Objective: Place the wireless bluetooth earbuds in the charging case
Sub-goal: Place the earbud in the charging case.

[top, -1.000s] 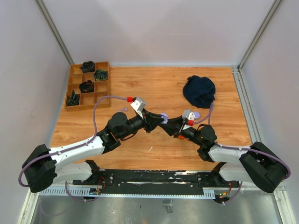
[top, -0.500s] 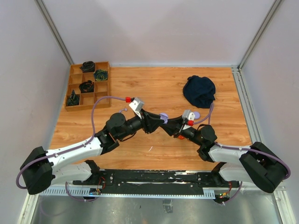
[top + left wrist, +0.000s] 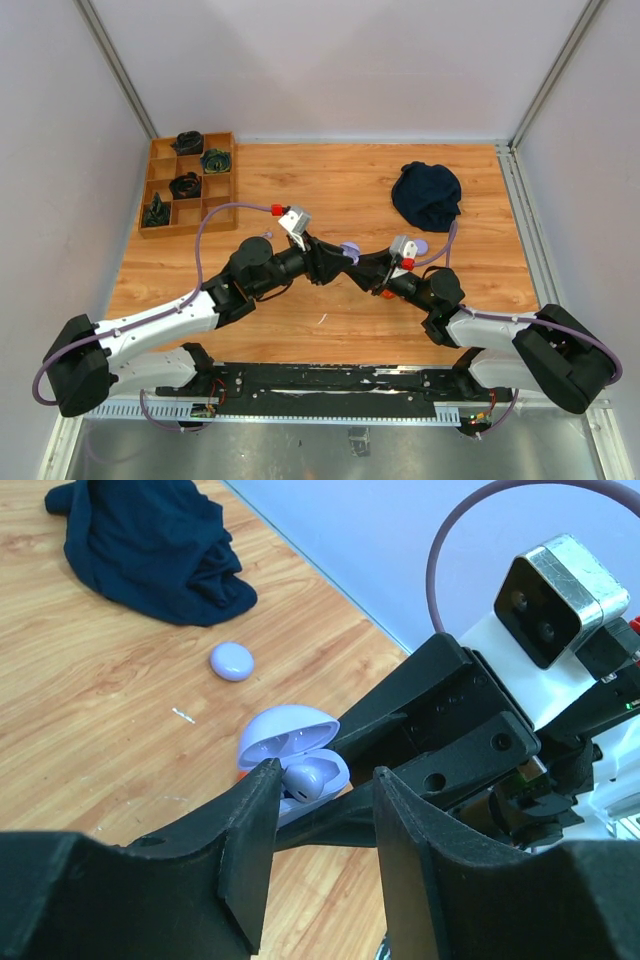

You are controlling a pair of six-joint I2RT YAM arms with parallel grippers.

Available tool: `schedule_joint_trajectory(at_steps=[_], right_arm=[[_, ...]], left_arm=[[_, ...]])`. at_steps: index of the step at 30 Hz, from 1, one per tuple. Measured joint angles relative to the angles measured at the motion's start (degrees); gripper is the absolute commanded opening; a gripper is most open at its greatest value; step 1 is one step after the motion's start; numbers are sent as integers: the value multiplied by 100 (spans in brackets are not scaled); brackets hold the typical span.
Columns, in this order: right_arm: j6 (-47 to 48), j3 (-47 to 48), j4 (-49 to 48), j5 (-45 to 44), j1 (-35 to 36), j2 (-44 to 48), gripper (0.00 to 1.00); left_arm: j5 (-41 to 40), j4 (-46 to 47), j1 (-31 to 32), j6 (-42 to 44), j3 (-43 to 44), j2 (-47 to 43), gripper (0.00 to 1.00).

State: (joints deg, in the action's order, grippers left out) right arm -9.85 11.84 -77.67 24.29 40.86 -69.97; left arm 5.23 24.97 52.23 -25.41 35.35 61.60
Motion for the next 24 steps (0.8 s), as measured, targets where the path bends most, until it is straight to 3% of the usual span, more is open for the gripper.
schedule_joint_trajectory(at_steps=[24], right_arm=[[87,0,61,0,0,0,6]], left_arm=[[260,-754,-2,-61,267,-138,52]])
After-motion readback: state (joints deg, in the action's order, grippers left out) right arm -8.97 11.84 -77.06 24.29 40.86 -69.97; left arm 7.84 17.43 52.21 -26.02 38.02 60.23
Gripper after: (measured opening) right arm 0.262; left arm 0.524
